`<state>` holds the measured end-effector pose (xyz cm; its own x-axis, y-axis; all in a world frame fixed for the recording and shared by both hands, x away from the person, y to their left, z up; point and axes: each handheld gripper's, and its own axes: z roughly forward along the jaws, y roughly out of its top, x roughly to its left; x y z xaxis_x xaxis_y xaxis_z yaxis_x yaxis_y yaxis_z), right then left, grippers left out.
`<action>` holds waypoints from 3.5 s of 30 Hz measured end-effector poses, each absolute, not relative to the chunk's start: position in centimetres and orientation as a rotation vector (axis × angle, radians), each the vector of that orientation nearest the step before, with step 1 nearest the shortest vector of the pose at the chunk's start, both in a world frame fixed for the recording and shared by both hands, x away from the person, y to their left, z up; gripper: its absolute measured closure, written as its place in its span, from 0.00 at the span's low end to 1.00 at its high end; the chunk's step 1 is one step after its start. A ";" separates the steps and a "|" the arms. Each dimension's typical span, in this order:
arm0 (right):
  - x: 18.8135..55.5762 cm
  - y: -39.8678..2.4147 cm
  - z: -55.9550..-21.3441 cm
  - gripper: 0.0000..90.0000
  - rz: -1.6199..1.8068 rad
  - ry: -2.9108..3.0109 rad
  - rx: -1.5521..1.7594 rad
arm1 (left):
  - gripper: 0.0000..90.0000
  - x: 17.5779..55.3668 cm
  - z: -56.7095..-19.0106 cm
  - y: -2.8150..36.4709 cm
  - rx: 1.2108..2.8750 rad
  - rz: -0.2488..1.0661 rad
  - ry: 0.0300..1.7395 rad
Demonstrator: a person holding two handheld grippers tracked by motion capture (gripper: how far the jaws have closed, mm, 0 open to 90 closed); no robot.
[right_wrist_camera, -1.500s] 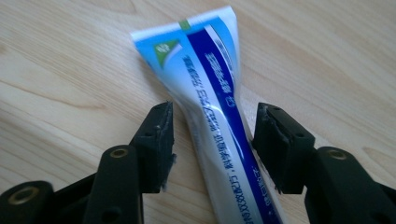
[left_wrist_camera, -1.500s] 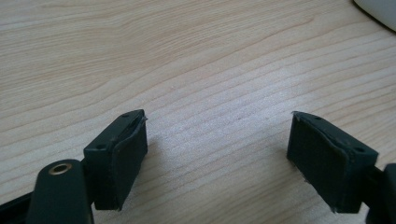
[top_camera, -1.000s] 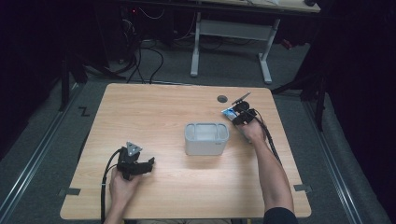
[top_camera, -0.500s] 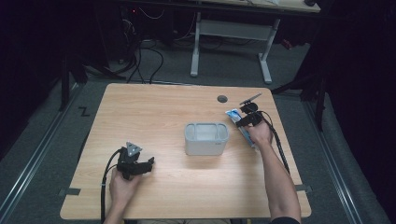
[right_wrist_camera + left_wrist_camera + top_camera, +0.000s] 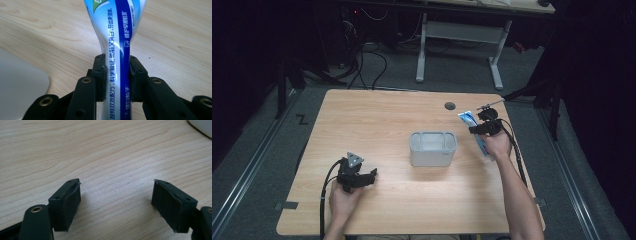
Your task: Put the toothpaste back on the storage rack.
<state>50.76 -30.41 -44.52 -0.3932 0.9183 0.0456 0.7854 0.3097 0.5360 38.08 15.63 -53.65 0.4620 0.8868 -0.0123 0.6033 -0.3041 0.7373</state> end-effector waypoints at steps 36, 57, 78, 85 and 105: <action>41.6 -29.6 -37.2 0.81 1.083 2.280 1.213 | 0.26 38.1 -53.6 15.6 2.028 0.532 1.238; 39.6 -27.1 -33.1 0.81 1.322 2.254 1.044 | 0.26 38.1 -53.6 15.6 2.027 0.533 1.238; 42.2 -21.4 -31.4 0.81 1.392 2.265 0.944 | 0.26 38.1 -53.6 15.6 2.027 0.532 1.239; 43.2 -20.6 -31.7 0.81 1.393 2.268 0.953 | 0.26 38.1 -53.6 15.6 2.028 0.533 1.239; 45.0 -18.5 -34.3 0.80 1.307 2.303 0.976 | 0.26 38.1 -53.7 15.6 2.026 0.533 1.239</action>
<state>45.02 -18.51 -34.32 -0.7159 0.6959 0.0559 0.4049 0.3486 0.8453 38.08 15.62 -53.65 0.4593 0.8882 -0.0096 0.6036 -0.3041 0.7370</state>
